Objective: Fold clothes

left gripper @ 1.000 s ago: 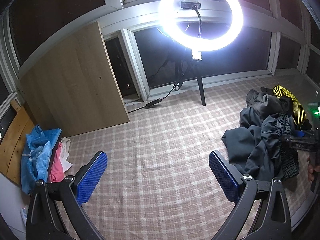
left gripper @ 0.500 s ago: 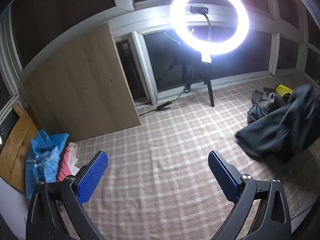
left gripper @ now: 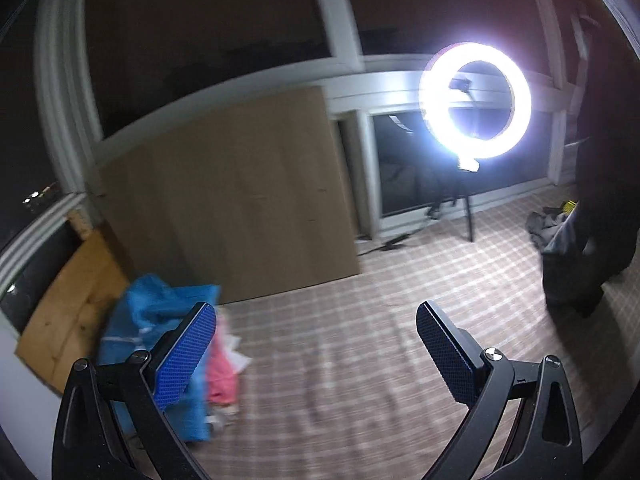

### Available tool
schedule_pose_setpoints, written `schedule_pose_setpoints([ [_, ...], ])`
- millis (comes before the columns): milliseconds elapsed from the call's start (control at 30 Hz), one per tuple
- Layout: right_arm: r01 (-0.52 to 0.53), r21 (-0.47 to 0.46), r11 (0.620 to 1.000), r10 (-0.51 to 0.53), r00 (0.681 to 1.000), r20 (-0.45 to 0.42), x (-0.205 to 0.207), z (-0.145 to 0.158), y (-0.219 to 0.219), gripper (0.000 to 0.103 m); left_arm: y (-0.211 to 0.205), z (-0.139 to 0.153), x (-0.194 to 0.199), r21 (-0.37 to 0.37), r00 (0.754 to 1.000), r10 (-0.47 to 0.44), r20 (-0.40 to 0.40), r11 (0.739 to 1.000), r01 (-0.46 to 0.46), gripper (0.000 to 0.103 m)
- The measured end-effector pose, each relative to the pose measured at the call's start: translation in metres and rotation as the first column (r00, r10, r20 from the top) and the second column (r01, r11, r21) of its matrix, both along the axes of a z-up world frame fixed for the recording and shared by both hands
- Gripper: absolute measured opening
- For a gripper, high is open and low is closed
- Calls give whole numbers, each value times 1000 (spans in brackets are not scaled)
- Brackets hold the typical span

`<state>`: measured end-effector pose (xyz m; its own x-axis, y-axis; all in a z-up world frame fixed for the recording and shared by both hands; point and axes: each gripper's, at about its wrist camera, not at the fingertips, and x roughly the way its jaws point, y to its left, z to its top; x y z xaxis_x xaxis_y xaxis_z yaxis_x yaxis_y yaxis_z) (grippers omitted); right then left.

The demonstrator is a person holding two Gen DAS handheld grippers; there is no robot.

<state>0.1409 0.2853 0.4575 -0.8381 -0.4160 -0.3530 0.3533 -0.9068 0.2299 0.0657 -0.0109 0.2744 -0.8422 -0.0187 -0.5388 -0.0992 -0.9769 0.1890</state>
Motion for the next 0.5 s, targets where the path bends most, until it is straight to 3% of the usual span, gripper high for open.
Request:
schedule_pose_setpoints([
  [67,-67,-14,998,68,996,64,-22,-18,-58,11,-29,-5,6,-9,999,37,4,999,-37,101],
  [133,-168,-64,984,177,965,192,-43,-55,-116,16,-57,-12,10,-18,997,78,17,997,-77,101],
  [200,-236,-65,970,243,897,370,-60,-103,-155,29,-83,-25,12,-23,991,119,54,993,-118,101],
  [267,-301,-78,951,295,794,532,-76,-150,-194,29,-110,-39,15,-30,983,160,92,987,-157,101],
  [300,-304,-78,949,294,777,557,-67,-166,-199,29,-120,-49,16,-32,979,170,116,985,-168,101],
  [367,-264,-59,963,248,774,583,-75,-198,-188,30,-128,-66,18,-37,973,162,163,987,-158,101],
  [467,-133,78,988,61,803,593,-90,-231,-133,52,-128,-95,19,-39,962,123,245,992,-117,101],
  [500,-82,132,988,-12,808,590,-95,-242,-117,55,-121,-105,19,-28,957,93,273,996,-89,101],
])
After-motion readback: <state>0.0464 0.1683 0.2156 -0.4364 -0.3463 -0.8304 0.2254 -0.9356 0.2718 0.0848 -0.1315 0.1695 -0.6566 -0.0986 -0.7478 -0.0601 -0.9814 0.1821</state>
